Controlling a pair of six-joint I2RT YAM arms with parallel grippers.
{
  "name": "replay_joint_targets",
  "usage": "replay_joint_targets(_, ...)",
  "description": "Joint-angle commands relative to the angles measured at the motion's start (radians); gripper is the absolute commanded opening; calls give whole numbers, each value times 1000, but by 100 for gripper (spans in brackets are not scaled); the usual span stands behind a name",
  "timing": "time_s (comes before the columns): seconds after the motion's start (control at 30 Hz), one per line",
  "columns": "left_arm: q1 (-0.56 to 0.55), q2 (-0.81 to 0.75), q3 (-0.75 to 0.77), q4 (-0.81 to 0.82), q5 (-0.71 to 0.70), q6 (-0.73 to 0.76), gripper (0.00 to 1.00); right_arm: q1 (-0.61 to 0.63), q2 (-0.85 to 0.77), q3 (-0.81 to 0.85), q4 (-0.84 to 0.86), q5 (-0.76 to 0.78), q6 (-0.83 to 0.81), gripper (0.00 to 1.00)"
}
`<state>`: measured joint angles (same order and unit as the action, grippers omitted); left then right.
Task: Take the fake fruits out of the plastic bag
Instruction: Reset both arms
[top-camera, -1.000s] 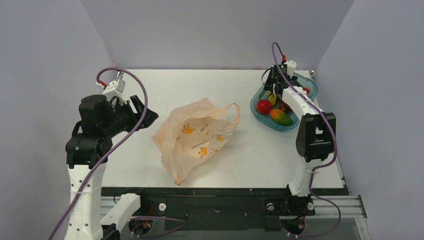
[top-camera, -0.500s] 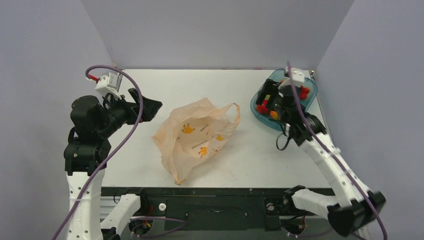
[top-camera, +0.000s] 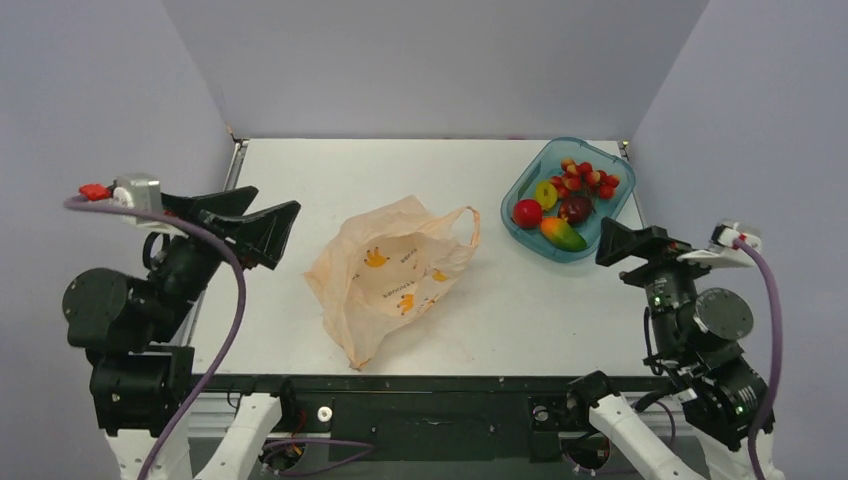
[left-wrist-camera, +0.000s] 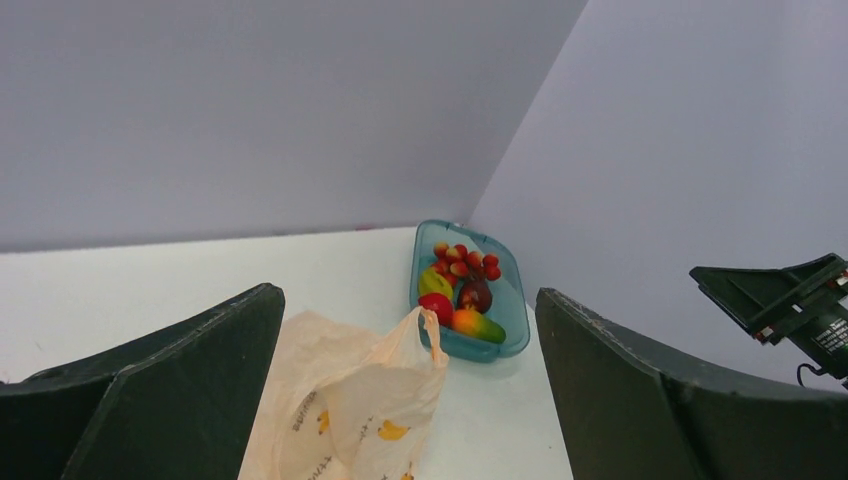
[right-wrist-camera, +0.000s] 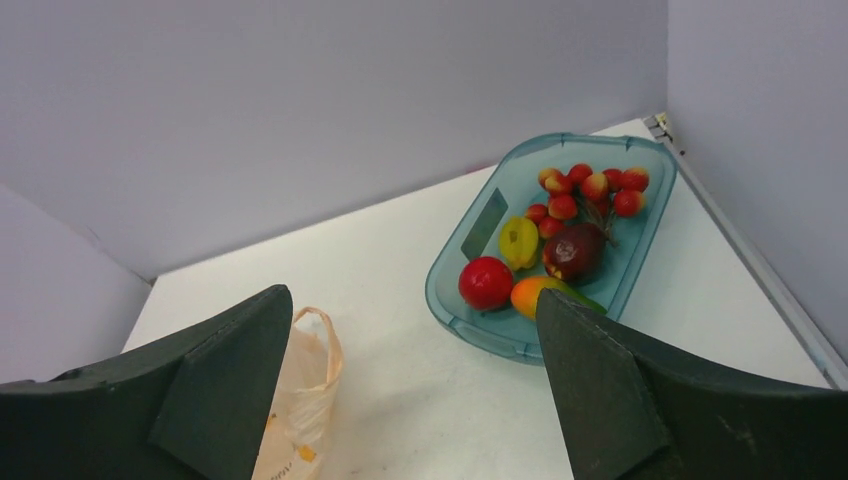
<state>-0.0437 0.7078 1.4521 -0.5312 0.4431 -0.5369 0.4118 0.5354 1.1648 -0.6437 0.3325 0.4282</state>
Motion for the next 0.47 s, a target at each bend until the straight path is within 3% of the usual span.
replay_joint_targets(0.0, 4, -68, 55, 102, -68, 21, 97, -4, -110, 55, -27, 130, -27, 87)
replay_joint_targets(0.13, 4, -99, 53, 108, -102, 28, 97, -4, -166, 51, -23, 205, -36, 88)
replay_joint_targets(0.43, 4, -105, 11, 111, -106, 23, 97, -5, -186, 29, -2, 204, -63, 89)
